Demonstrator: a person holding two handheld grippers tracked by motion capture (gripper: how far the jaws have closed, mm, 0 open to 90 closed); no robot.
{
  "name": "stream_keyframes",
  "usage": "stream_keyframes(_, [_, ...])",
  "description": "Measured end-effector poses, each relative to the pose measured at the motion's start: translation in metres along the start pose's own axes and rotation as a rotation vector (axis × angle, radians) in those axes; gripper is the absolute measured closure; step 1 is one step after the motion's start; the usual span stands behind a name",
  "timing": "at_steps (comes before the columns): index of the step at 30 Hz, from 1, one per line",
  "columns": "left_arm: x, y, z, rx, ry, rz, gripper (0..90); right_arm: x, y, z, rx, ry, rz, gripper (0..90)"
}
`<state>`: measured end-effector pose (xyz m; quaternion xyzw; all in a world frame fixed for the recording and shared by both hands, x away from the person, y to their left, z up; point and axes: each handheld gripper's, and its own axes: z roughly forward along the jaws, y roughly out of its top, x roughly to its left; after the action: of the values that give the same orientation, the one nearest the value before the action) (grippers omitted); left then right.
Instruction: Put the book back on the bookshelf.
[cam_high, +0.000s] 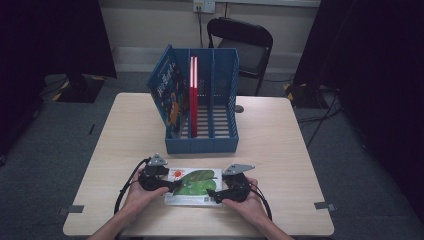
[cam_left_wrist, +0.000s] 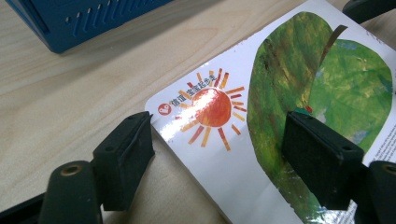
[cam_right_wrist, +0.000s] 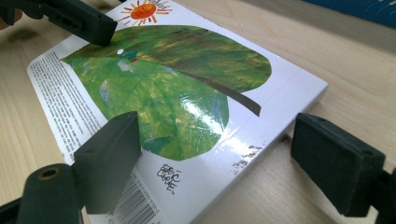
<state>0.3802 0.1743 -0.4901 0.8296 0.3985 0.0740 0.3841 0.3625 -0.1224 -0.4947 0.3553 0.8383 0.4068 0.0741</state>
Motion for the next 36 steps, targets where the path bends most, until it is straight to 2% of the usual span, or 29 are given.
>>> stream_keyframes(5, [0.002, 0.002, 0.003, -0.007, 0.0, 0.014, 21.4, 0.001, 0.001, 0.0, 0.005, -0.001, -0.011, 15.0])
stream_keyframes(9, [0.0, 0.003, 0.004, -0.005, 0.006, -0.004, 21.5, 0.002, 0.002, 0.0, 0.015, -0.014, -0.014, 15.1])
stream_keyframes(13, [0.002, 0.007, 0.007, -0.002, 0.016, -0.01, 22.4, 0.005, 0.001, 0.0, 0.0, -0.025, -0.045, 15.2])
stream_keyframes(16, [0.002, 0.007, 0.009, -0.03, 0.028, -0.033, 25.7, 0.004, 0.0, 0.0, -0.013, -0.021, -0.044, 15.2])
stream_keyframes(24, [0.008, 0.007, 0.006, -0.036, 0.012, -0.063, 34.1, 0.006, -0.001, 0.0, -0.014, -0.025, -0.038, 14.5])
stream_keyframes(26, [0.01, 0.007, 0.005, -0.04, 0.0, -0.087, 34.1, 0.007, -0.001, 0.0, -0.014, -0.026, -0.04, 14.4])
stream_keyframes(36, [0.014, 0.007, 0.003, -0.058, -0.031, -0.127, 34.6, 0.006, -0.001, -0.003, 0.045, 0.032, -0.045, 9.3])
